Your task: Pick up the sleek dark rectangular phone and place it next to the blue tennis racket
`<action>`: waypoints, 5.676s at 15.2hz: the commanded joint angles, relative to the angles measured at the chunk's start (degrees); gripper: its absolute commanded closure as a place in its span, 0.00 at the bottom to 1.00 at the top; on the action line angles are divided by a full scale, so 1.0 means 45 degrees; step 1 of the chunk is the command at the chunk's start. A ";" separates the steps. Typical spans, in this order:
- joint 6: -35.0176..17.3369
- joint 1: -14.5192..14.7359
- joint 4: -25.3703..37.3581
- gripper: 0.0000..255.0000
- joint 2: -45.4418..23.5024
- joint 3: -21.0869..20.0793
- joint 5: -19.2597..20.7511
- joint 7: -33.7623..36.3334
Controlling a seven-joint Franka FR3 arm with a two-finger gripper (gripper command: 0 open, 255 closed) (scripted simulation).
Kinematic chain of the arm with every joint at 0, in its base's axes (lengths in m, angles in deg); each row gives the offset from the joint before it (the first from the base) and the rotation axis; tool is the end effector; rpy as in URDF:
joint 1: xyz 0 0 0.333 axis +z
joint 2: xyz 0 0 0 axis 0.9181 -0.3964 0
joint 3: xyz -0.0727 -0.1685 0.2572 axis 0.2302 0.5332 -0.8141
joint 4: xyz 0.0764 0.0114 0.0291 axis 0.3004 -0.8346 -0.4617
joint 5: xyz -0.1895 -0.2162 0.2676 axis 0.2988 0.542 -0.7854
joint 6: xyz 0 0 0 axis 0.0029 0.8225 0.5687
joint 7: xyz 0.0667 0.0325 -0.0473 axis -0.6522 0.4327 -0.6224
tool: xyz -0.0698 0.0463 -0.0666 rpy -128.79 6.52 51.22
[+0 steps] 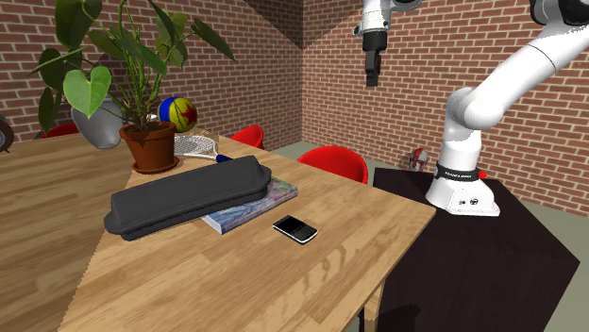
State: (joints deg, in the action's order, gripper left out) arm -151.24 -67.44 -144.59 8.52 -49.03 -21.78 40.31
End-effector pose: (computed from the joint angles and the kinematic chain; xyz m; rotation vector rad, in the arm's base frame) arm 0.3119 -0.0221 0.5459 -3.0315 0.2348 0.0872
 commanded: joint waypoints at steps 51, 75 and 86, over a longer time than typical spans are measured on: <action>-1.0258 0.4219 0.6236 0.00 -1.6019 -0.6406 0.3647 1.4164; -0.9236 0.3935 0.6384 1.00 -1.5081 -0.6780 0.3091 1.3846; -0.7723 0.3649 0.6887 1.00 -1.3964 -0.7149 0.2394 1.3452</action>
State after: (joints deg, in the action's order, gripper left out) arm -186.63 -50.93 -114.00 -54.58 -81.12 -10.82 101.01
